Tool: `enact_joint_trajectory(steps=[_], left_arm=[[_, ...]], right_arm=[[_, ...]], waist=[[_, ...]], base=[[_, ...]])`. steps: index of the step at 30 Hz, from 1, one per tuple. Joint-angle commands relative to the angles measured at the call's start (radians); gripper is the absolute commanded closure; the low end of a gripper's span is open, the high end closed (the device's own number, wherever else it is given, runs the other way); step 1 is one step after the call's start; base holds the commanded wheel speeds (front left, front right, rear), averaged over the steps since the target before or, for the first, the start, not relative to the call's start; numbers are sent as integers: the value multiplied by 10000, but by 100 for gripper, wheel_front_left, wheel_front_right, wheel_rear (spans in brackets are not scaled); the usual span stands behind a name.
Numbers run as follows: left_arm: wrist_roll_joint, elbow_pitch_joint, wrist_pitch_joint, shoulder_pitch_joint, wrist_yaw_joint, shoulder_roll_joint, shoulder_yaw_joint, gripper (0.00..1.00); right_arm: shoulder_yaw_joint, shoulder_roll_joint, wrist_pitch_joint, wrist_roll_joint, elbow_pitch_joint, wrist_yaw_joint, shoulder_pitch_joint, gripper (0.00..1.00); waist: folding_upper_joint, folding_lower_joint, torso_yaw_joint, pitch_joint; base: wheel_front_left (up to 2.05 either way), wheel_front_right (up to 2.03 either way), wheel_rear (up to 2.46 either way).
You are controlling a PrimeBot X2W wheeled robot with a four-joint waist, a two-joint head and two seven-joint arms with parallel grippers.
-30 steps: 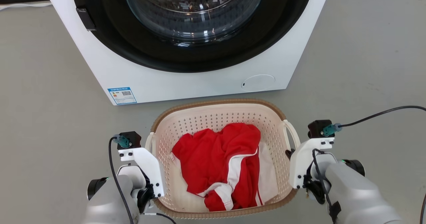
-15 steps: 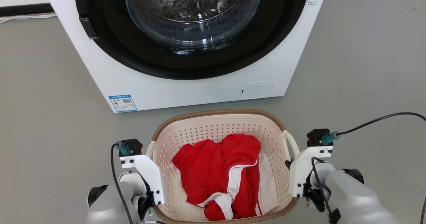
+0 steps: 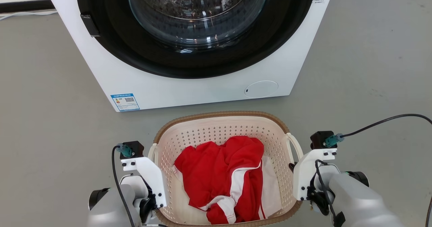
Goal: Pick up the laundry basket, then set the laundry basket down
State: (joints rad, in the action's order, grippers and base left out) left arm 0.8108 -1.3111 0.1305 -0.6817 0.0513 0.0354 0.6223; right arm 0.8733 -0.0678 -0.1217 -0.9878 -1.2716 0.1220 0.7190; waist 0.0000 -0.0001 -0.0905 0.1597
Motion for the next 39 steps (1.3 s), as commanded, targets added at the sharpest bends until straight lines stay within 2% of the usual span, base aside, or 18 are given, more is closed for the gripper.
enact_joint_trajectory(steps=[1, 22, 29, 39], left_arm=[[94, 203, -159, -334, -14, 148, -141, 100], [455, 203, -421, -475, -88, 148, 200, 100], [419, 203, -672, -835, -105, 188, 235, 100], [320, 203, -1564, -1645, -170, 194, 284, 100]], right_arm=[[141, 175, 182, -121, 216, 87, 130, 100], [571, 175, 388, -552, 133, 87, 320, 100], [635, 175, 768, -584, 121, 87, 625, 100], [732, 55, 1780, -607, 224, 87, 1241, 100]], waist=[[0, 1, 1, 0], [0, 1, -23, 258], [0, 1, -9, 821], [0, 1, 77, 2396]], base=[[0, 0, 0], [0, 0, 0], [0, 0, 0], [0, 0, 0]])
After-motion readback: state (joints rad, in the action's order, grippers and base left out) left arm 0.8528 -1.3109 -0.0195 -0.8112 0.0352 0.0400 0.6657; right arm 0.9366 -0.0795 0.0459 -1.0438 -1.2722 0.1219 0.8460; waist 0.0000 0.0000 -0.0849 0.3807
